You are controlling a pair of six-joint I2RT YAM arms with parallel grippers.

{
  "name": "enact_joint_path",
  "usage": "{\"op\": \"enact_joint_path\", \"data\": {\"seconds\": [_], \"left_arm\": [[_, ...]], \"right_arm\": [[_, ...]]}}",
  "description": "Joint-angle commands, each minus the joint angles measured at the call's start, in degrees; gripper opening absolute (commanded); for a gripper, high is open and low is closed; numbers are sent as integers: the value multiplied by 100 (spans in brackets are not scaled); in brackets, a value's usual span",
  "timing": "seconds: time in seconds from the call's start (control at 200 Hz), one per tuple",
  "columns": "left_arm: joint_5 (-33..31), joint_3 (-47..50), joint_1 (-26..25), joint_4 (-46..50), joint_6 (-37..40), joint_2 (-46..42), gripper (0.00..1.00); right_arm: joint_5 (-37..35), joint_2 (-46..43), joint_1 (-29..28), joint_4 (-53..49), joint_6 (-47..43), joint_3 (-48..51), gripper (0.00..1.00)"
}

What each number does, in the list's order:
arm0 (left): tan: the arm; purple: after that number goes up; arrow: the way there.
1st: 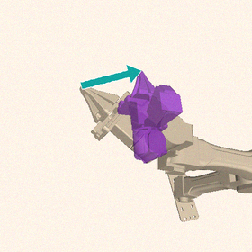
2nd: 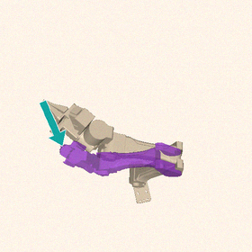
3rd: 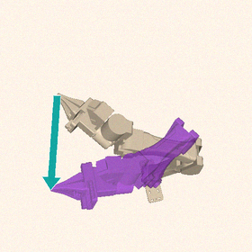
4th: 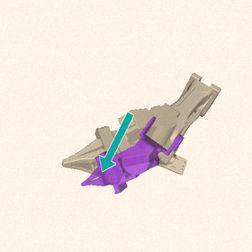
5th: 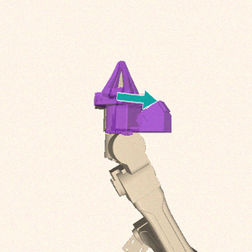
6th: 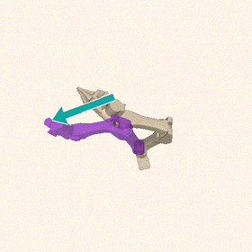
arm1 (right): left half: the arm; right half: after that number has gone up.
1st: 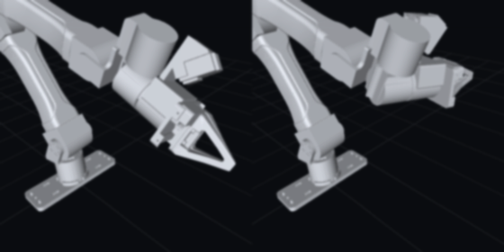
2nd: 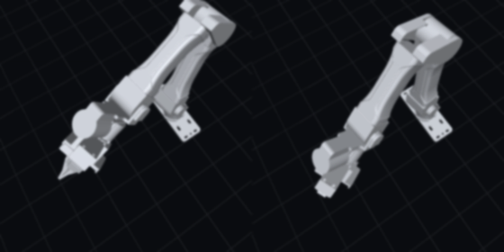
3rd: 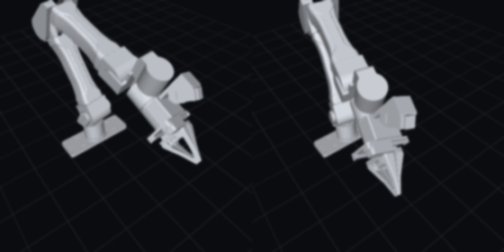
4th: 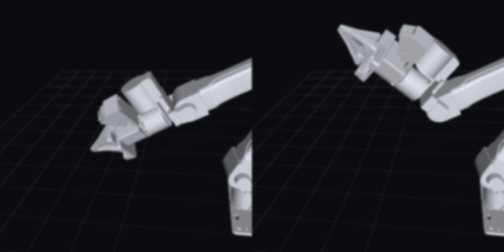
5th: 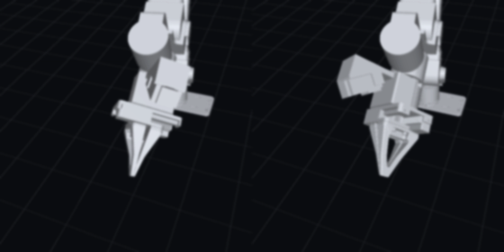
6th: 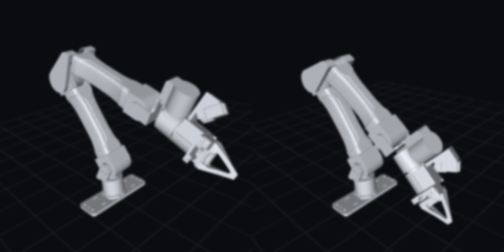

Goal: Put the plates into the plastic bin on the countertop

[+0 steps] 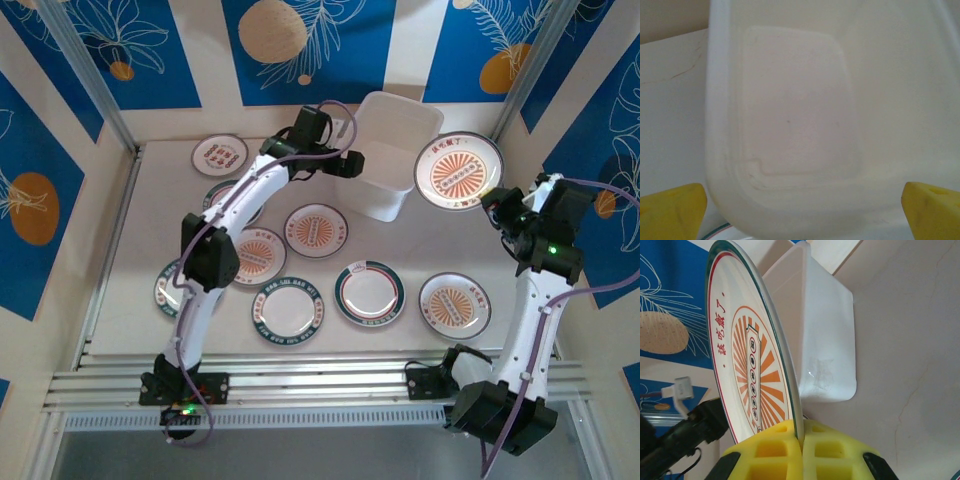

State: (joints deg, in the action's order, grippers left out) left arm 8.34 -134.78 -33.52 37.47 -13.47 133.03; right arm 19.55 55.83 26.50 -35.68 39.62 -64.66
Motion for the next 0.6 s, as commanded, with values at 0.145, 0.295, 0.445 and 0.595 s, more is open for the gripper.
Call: {"op": "enact_joint_path", "data": {"seconds": [0.145, 0.295, 0.445, 0.595], "left_arm": [[-831, -349, 36, -227, 311, 237, 100], [-843, -463, 32, -258, 290, 467, 89], [-782, -462, 21, -236, 76, 470, 72], [-680, -465, 13, -241, -295, 444, 61]], "right_arm": [[97, -177, -129, 195, 112, -73, 0], [75, -226, -168, 151, 120, -29, 0], [49, -310, -226, 158, 179, 39, 0], [16, -401, -318, 211, 265, 176, 0]]}}
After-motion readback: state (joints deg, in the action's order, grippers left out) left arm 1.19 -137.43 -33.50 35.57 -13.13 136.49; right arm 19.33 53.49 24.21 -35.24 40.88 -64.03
